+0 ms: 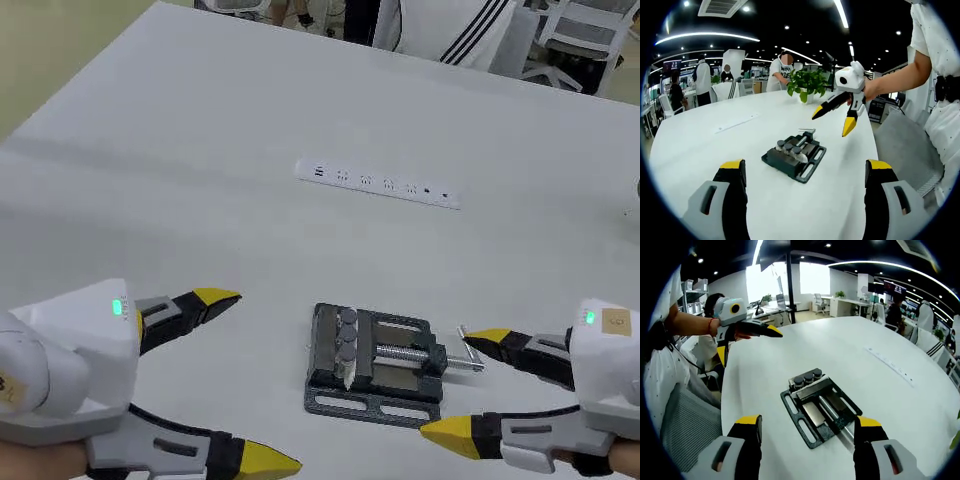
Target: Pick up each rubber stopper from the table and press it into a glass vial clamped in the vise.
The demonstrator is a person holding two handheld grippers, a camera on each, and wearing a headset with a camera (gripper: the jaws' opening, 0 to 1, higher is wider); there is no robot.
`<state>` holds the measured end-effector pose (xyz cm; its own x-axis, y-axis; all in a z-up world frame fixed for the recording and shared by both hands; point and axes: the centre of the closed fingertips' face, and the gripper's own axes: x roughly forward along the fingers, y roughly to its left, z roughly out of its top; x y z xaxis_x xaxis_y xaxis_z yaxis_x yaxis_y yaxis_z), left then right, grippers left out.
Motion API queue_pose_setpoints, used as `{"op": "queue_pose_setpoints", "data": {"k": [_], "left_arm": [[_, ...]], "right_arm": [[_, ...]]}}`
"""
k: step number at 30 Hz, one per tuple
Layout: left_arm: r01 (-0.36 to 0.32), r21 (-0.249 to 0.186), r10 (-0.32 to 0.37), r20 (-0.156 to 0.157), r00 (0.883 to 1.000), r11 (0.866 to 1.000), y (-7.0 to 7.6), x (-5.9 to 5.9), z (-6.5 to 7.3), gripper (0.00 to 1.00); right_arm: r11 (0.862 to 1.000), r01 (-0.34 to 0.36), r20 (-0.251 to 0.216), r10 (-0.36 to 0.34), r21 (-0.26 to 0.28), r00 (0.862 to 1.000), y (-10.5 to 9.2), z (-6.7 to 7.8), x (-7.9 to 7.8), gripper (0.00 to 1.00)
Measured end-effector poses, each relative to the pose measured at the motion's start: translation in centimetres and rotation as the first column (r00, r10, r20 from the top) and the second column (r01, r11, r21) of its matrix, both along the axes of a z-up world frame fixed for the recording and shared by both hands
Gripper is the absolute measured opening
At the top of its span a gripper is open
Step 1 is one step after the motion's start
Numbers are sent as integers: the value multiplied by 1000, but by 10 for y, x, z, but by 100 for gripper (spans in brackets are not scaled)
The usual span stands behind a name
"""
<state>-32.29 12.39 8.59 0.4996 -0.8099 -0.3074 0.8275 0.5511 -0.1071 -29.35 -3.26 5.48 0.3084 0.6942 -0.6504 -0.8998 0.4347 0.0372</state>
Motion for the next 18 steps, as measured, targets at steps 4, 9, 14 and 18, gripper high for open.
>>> {"op": "queue_pose_setpoints", "data": {"k": [4,9,14,18], "left_arm": [[-5,6,5,-12,1000,1000,0,2,-5,99],[2,19,-1,-21,1000,1000,-2,2,-10,99],[3,36,-1,-30,1000,999,-3,2,-17,99],[-2,46,4,-40,999,999,-4,1,-21,99]], "right_arm": [[1000,7,6,-8,28,1000,-5,-3,-3,81],[998,26,10,-27,60,1000,-9,-4,-6,85],[996,49,15,-50,80,999,-13,-5,-5,86],[995,57,18,-58,88,998,-16,-5,-4,86]]}}
